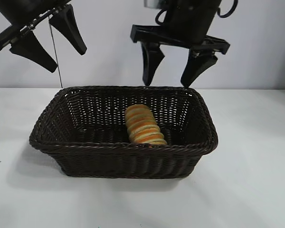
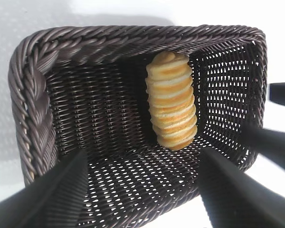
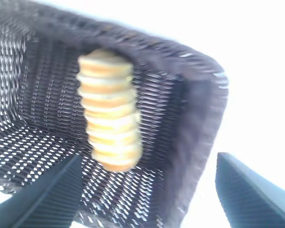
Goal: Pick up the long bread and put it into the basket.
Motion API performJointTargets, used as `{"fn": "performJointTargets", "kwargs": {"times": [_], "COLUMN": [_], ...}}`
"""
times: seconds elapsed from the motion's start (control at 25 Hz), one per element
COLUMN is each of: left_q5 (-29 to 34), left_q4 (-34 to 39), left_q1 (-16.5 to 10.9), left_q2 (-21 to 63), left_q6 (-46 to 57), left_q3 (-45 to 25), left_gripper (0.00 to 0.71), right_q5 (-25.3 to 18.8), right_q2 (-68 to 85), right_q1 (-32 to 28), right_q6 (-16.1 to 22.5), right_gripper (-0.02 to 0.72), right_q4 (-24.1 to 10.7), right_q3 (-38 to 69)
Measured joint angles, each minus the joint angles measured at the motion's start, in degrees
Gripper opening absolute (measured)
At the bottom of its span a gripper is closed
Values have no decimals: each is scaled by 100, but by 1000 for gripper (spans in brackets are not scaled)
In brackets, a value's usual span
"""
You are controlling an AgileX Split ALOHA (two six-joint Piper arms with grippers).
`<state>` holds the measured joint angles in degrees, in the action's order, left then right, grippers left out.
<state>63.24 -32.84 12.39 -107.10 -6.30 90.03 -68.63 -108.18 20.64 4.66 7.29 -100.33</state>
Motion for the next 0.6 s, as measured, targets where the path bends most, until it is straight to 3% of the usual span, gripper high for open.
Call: {"fn": "performJointTargets", "kwargs": {"times": [0.32, 0.6], "left_q5": [5, 5], "left_q4": [64, 75], "left_q1": [0, 0], "left_q2": [0, 0], "left_q6": [0, 0], "left_q3": [0, 0], "left_gripper": [484, 484], "right_q5": [-212, -223], "right_q2": [78, 78], "right_q1": [-529, -592], "right_q6": [-132, -146], "right_gripper": [557, 557], "right_q4": [-13, -22], "right_q3": [-254, -255]}}
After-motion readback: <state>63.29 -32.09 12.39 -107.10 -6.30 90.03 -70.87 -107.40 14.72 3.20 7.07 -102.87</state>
